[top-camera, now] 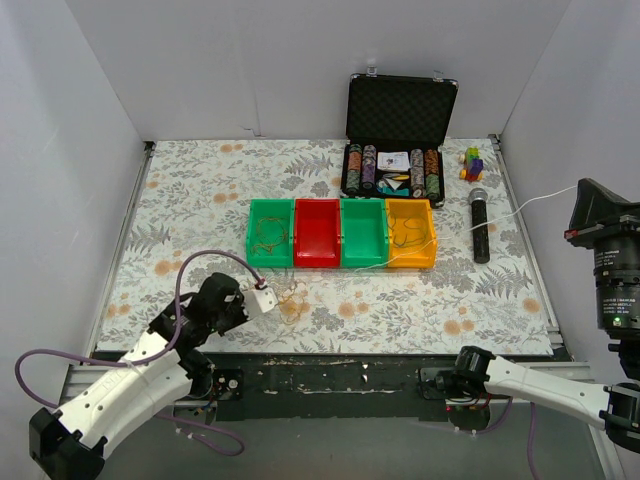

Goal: Untangle the cables

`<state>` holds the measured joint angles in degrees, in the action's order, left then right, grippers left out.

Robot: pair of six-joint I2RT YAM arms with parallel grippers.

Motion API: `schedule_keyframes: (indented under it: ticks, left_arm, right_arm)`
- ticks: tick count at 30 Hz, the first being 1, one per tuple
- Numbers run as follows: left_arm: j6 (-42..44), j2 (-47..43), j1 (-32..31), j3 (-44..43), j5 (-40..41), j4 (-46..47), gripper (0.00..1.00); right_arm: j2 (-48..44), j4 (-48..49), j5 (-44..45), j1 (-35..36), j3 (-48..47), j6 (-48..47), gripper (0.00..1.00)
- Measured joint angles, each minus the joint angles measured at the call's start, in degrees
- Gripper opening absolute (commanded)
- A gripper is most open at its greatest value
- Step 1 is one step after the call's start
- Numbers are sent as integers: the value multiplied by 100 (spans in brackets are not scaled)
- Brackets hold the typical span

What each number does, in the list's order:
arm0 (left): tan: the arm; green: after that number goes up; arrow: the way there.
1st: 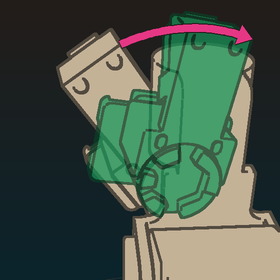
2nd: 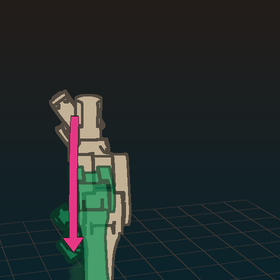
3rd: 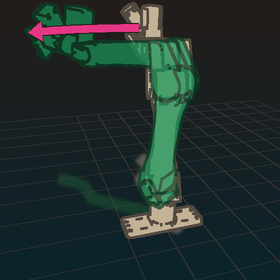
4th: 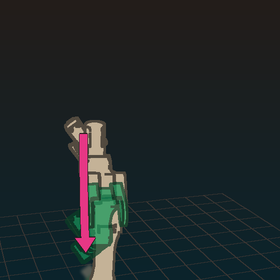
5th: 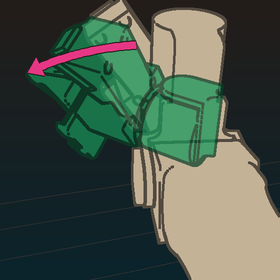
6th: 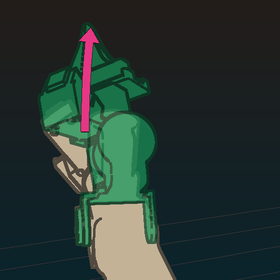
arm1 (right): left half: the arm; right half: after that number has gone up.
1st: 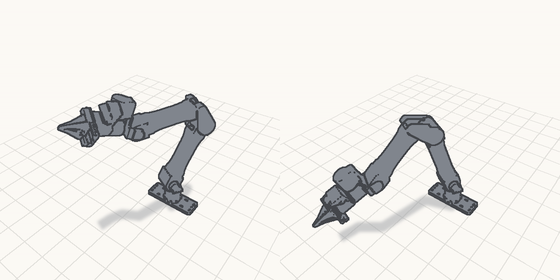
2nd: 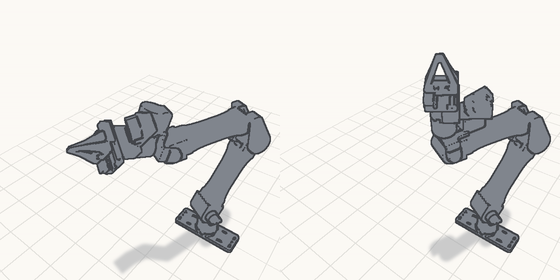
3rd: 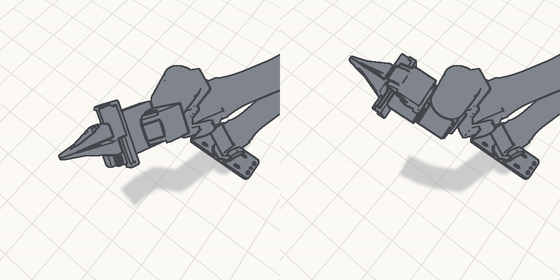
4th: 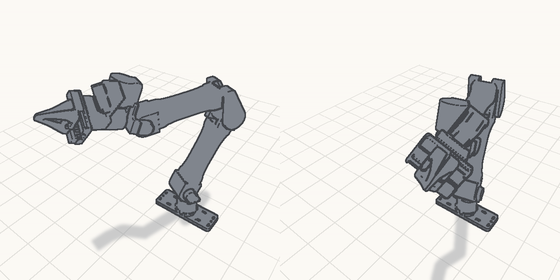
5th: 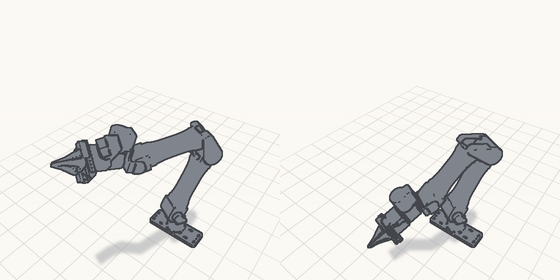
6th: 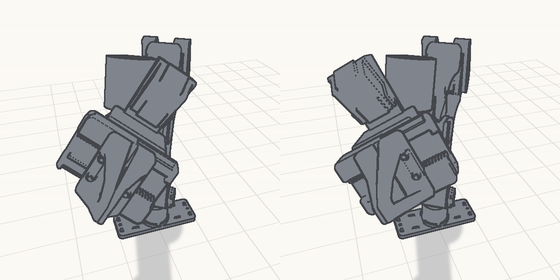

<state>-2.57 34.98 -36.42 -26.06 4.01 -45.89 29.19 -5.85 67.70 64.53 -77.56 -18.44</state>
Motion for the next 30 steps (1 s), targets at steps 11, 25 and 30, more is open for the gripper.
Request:
schedule_keyframes:
  ticks: [11,25,30]
  left_arm:
    - [127,-223,52,302,551,-125,0]
    - [728,-605,74,710,1099,-66,0]
    - [726,-400,87,350,686,17,0]
  right_arm:
    - [31,1276,372,0,-323,-1541,1]
    - [214,2730,538,61,-496,-3064,1]
    - [542,2114,332,127,-774,-2435,1]
